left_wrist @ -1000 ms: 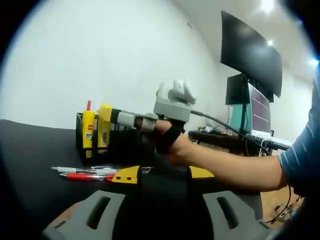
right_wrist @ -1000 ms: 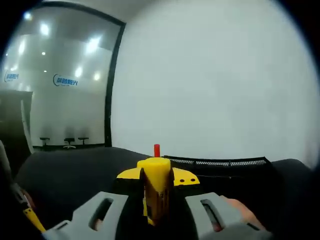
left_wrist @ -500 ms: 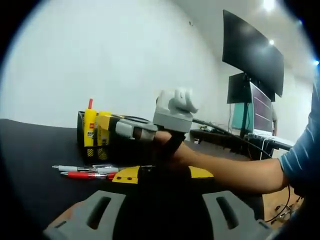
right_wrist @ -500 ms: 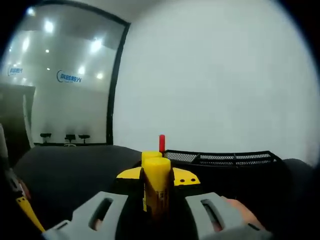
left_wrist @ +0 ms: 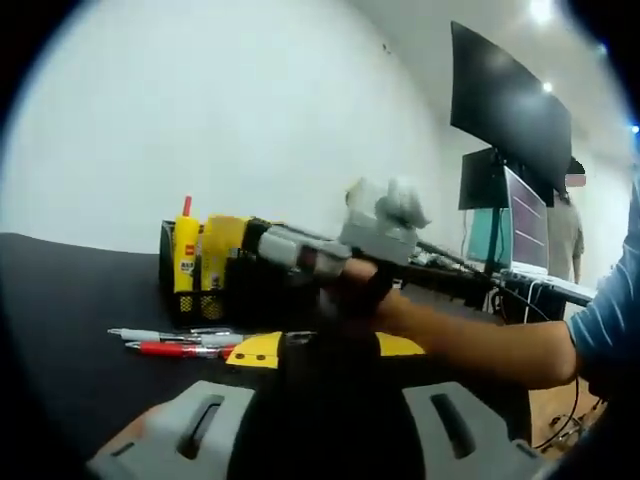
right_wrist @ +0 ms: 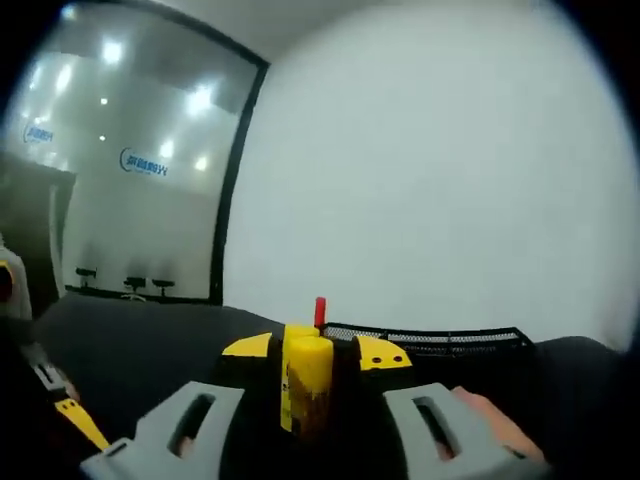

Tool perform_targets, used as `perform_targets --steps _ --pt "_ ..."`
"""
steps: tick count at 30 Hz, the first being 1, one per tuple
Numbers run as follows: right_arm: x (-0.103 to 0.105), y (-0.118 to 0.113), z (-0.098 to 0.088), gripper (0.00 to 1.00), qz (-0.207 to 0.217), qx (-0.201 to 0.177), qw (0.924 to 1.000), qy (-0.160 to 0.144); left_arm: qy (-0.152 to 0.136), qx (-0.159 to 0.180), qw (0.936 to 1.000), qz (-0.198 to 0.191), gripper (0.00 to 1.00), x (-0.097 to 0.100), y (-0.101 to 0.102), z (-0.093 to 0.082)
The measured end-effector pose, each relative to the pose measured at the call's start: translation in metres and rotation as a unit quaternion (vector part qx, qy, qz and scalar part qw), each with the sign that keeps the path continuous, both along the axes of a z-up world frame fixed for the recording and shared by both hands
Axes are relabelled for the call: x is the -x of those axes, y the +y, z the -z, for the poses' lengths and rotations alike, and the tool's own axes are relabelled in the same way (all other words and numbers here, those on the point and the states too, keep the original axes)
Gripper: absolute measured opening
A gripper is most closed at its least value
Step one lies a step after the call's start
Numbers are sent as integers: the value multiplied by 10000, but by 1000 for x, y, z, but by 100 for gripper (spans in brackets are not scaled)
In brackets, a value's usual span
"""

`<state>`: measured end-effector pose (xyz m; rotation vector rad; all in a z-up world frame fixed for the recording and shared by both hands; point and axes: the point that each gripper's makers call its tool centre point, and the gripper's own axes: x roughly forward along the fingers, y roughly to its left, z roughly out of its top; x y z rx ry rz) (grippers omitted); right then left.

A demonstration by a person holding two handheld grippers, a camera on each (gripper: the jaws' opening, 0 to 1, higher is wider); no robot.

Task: Pick up pens and glue sticks and place them into the holder.

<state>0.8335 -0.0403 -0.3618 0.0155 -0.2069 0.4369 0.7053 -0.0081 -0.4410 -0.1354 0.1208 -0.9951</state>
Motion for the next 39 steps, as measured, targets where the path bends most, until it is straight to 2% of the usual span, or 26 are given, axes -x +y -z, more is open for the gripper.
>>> perform_targets --steps 6,11,15,20,21,23,28,30,31,32,33,34,39 --pt "46 -32 -10 27 310 136 9993 -165 -17 3 10000 14 29 1 -1 -1" --pt "69 -54 -10 29 655 168 9976 -140 -16 15 10000 38 29 1 -1 -1" --pt "86 -71 1 30 1083 618 9922 48 -8 72 10000 23 29 0 0 -2" --pt "110 -74 5 41 1193 1022 9872 -268 12 182 9998 5 29 0 2 -5" --pt "113 -75 5 44 1217 1087 9858 -388 9 194 9998 7 29 0 2 -6" --pt "116 -78 8 48 1345 1203 9826 -442 7 209 9998 13 29 0 3 -6" --pt "120 -94 13 49 1828 1248 9731 -641 9 230 9997 13 29 1 3 -7" --pt "119 -98 22 50 1912 1265 9717 -570 13 233 9997 5 29 0 4 -7" --pt "118 -101 25 50 2044 1289 9697 -356 12 235 9997 1 29 0 4 -7" --pt "118 -100 21 49 2012 1257 9701 -520 6 240 9997 -2 29 1 4 -7" --pt "118 -100 21 48 2027 1279 9692 -559 1 241 9997 -6 29 0 4 -7" --pt "118 -103 23 49 2086 1288 9683 -481 3 240 9997 -11 29 0 4 -7" --pt "118 -109 23 48 2215 1255 9659 -467 6 286 9996 -48 30 0 6 -9"
